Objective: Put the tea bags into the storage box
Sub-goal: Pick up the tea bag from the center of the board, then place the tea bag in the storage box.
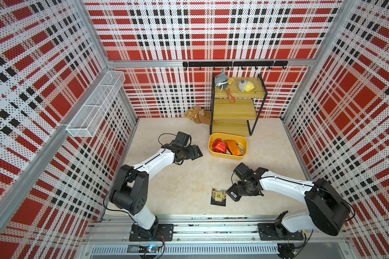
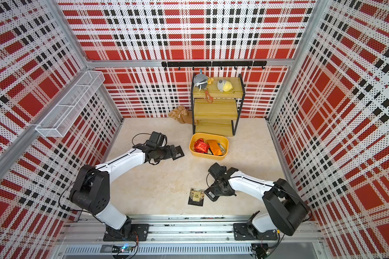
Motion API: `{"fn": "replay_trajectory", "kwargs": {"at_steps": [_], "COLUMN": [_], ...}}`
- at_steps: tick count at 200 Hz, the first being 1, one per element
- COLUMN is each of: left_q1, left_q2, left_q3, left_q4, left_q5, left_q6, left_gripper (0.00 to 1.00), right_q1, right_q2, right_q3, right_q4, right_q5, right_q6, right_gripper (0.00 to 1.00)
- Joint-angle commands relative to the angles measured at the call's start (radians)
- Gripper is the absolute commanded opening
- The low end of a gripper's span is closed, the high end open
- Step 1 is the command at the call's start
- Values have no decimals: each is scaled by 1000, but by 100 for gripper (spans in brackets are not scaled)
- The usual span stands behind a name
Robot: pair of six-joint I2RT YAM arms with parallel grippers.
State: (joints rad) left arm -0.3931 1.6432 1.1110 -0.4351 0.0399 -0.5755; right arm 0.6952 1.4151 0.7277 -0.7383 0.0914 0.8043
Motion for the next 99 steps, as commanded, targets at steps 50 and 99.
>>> {"fn": "replay_trajectory", "kwargs": {"at_steps": [50,99], "left_q1": [13,26], "left_q2": [5,40], "left_q3": [0,28], "left_q4": [12,21], "left_q5": [-18,-8], "left_q6": [11,17], "left_gripper": [91,91], "right_q1": [-55,-171], "right_q2": [-18,102], "right_q3": [294,530], "right_q4": [-165,-187], "right_q5": [87,91], "right_q6": [-82,-199], "right_gripper": [0,0]}}
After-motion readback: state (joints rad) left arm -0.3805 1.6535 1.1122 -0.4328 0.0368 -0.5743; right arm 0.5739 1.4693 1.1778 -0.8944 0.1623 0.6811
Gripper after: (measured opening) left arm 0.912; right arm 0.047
